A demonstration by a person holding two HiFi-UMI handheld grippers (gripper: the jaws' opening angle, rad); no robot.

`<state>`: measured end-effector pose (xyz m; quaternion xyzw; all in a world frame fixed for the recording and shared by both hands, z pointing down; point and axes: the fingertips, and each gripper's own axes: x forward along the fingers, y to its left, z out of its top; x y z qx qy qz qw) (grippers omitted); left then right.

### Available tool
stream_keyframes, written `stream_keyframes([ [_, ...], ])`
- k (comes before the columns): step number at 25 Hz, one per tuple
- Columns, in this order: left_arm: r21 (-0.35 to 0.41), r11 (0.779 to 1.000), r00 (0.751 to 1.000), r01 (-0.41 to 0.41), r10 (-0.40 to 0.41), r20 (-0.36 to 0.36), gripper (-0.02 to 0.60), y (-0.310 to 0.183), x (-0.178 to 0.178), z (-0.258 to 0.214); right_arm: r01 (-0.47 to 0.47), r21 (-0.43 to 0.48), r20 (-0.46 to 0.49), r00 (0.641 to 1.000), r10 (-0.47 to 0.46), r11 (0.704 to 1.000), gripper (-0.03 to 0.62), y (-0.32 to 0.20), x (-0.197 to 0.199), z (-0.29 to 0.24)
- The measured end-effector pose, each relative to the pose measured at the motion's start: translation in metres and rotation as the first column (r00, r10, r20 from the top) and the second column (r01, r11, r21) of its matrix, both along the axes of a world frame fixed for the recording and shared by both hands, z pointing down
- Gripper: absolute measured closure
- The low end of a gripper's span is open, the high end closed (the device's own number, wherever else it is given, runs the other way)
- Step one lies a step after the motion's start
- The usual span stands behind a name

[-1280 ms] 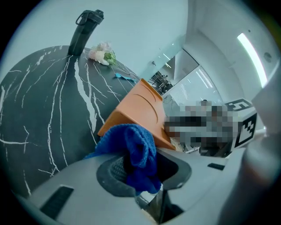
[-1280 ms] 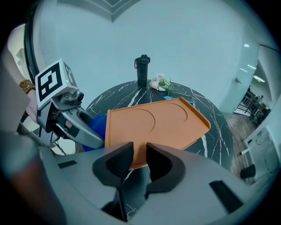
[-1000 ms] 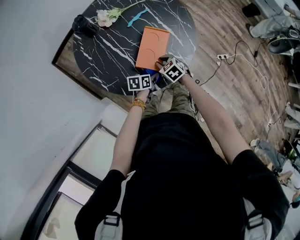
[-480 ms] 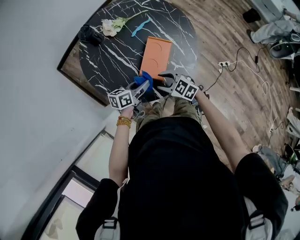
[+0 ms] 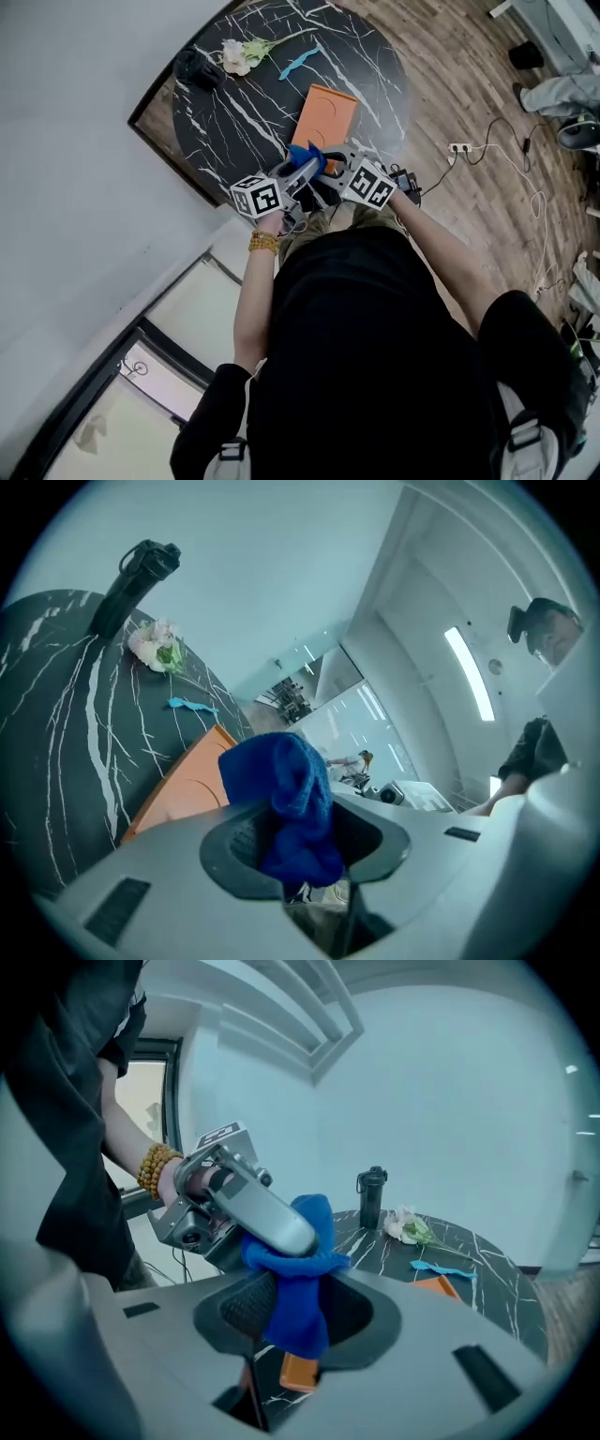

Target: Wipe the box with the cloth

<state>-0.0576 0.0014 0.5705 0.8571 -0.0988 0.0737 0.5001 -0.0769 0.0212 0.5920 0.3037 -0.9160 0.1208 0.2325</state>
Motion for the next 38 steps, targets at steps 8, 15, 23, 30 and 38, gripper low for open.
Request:
stream_keyframes([
  [8, -0.050, 0.978, 0.976, 0.205, -0.200, 0.085, 0.409, -0.023, 0.017, 0.018, 0.210, -0.058, -0.067, 0.975, -0.214, 0.976, 0.523, -0.021, 0.046, 0.012],
  [15, -0.036, 0.907, 0.786, 0.420, -0.344, 0.514, 0.388, -0.013, -0.027, 0.083, 0.238, -0.038, -0.263, 0.935, -0.239, 0.971, 0.530, -0.098, 0.162, 0.045],
  [23, -0.081, 0.725, 0.577, 0.684, -0.469, 0.669, 0.388, -0.006, -0.040, 0.131, 0.371, -0.046, -0.487, 0.803, -0.345, 0.927, 0.528, -0.207, 0.193, 0.110],
  [30, -0.043, 0.668, 0.459, 0.743, -0.462, 0.759, 0.437, -0.008, -0.041, 0.150, 0.629, -0.077, -0.557, 0.617, -0.556, 0.774, 0.528, -0.201, 0.155, 0.144],
  [38, -0.086, 0.600, 0.453, 0.795, -0.494, 0.742, 0.425, -0.011, -0.043, 0.154, 0.683, -0.071, -0.533, 0.589, -0.607, 0.727, 0.530, -0.189, 0.154, 0.141],
])
